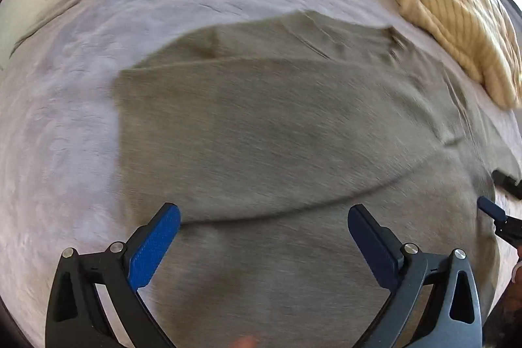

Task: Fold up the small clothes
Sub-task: 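Grasp the cuff of the other sleeve with the right tool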

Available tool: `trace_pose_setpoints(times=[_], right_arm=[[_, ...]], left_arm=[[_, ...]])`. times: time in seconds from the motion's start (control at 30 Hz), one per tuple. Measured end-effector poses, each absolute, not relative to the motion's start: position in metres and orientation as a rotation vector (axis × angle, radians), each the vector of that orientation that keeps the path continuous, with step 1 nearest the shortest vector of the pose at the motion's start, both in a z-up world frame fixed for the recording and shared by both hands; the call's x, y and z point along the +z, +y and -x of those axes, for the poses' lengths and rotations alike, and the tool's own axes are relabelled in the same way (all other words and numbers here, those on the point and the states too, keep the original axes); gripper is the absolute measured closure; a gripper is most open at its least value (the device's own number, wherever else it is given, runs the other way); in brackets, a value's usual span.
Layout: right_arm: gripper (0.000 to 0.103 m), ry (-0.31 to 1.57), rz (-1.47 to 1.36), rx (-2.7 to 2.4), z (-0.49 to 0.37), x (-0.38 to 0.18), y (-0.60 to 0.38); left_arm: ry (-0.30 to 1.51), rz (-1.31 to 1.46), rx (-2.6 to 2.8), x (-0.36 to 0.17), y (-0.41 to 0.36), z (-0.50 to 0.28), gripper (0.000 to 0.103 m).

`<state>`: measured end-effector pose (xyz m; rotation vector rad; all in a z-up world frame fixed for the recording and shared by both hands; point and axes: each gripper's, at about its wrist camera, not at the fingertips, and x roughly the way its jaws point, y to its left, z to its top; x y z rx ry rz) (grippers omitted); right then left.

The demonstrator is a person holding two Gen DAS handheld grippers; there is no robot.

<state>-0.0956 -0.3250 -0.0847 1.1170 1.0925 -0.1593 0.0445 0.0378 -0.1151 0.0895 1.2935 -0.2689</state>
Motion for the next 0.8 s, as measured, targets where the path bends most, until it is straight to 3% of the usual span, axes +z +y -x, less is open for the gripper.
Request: trace_pose_setpoints(times=[0.27, 0.8], right_arm=[[0.029, 0.991, -1.214, -0.249, 0.142, -0.078, -0.38], [0.029, 0.756, -1.314, -0.628, 0.227, -0.083, -0.533]], left_arm=[[1.391, -0.097, -0.318, -0.132, -0.008, -0.043, 0.0], [1.343, -0.184, -0.462, -0.124, -0.117, -0.025, 0.0]])
